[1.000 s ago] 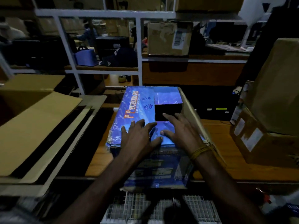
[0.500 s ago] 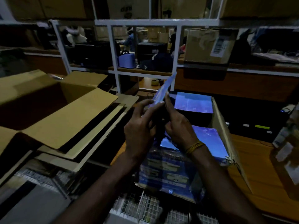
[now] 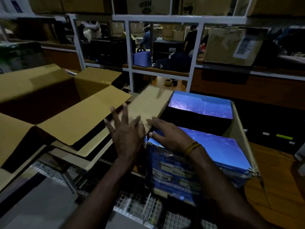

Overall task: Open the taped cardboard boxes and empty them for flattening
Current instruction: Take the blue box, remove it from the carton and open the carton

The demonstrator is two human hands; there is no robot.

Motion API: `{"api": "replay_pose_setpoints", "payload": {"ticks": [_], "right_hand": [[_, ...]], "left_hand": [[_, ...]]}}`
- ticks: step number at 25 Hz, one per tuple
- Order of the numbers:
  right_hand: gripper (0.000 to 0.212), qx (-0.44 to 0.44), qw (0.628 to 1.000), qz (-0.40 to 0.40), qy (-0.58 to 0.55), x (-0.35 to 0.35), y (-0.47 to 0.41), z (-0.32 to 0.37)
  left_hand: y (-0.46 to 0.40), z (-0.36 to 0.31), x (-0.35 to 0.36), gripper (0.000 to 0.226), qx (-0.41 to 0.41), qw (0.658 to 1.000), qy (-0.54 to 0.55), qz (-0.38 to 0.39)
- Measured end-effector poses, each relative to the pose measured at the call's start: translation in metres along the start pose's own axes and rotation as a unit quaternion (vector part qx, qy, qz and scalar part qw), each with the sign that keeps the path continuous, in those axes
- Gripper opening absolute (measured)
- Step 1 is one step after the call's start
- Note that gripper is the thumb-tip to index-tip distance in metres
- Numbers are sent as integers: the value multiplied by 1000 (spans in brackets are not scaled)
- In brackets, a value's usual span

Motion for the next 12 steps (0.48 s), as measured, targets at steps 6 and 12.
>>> {"api": "replay_pose_setpoints", "payload": {"ticks": [6, 12], "right_hand": [[56, 14, 999, 10, -27, 2, -4, -7], [75, 209, 971, 69, 89, -21, 7, -73]], "left_hand": [[14, 15, 34, 31, -128, 909, 292, 268], [-21, -3, 41, 24, -55, 882, 325, 336]]}}
Point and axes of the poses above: each hand's wrist, its own y-axis away from the middle knuckle, its own x-axis out of the palm, z = x × y, the point moved 6 cm from there along -y, towards the middle knuckle, and after that the axes turned 10 degrees about -x, right-handed, at the moved point
